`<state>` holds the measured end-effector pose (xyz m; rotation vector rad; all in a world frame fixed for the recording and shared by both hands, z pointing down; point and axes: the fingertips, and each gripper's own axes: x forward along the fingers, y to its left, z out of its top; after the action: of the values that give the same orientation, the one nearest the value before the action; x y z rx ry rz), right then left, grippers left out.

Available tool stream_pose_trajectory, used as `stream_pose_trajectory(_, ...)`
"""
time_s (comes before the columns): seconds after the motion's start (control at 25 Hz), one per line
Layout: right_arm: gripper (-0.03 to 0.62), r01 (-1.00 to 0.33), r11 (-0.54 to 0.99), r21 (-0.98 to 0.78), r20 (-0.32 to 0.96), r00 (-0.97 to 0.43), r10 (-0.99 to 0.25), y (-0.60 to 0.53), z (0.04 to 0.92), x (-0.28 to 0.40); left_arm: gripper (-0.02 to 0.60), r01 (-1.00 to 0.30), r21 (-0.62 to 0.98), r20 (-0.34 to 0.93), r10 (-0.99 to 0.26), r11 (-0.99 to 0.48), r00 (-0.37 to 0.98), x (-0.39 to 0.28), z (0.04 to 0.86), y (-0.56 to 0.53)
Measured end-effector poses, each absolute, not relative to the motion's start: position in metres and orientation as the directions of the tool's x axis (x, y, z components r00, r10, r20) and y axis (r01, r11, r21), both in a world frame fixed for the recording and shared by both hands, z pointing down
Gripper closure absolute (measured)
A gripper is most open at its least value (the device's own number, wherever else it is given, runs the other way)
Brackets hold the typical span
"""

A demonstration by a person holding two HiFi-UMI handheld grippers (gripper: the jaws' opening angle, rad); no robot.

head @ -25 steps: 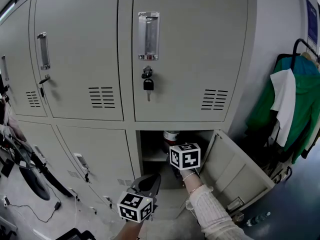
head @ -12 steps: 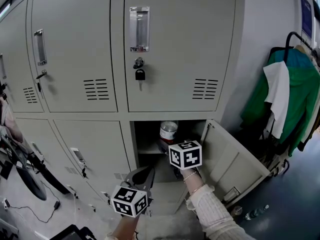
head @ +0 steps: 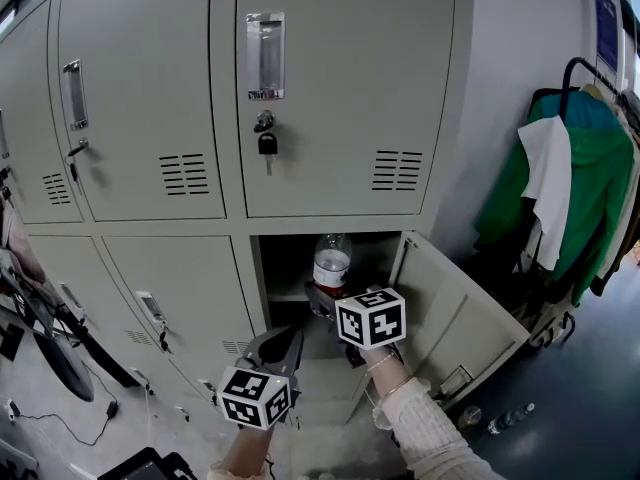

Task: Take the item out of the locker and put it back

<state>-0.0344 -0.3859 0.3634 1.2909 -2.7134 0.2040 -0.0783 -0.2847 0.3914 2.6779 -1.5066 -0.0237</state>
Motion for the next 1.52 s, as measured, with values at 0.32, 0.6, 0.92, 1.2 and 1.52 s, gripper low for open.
stream_pose_trajectory(0.32, 0.289, -0.775, 0.628, -0.075, 0.200, -0.629, -0.752, -0.361, 0.391, -0.029, 0.575, -0.859, 0.088, 0.043, -0.859, -0.505, 0.510, -0.076, 0.405, -0.280)
stream_pose_trajectory(0.6, 0.289, -0.771, 0.633, -0.076, 0.191, -0.634, -0.749, -0.335, 0.416, -0.024, 0.575, -0.854, 0.098, 0.064, -0.853, -0.511, 0.518, -0.070, 0.418, -0.271)
stream_pose_trajectory(0.92, 0.289, -0.762, 0.640, -0.094, 0.190, -0.645, -0.740, -0.310, 0.440, -0.017, 0.575, -0.854, 0.084, 0.056, -0.854, -0.513, 0.518, -0.070, 0.429, -0.259)
stream_pose_trajectory(1.2, 0.289, -0.752, 0.652, -0.095, 0.160, -0.658, -0.736, -0.287, 0.447, -0.013, 0.575, -0.868, 0.103, 0.083, -0.865, -0.486, 0.495, -0.075, 0.444, -0.255)
stream_pose_trajectory(1.52, 0.289, -0.766, 0.633, -0.112, 0.107, -0.642, -0.759, -0.271, 0.438, -0.001, 0.575, -0.871, 0.107, 0.062, -0.871, -0.480, 0.487, -0.078, 0.440, -0.255)
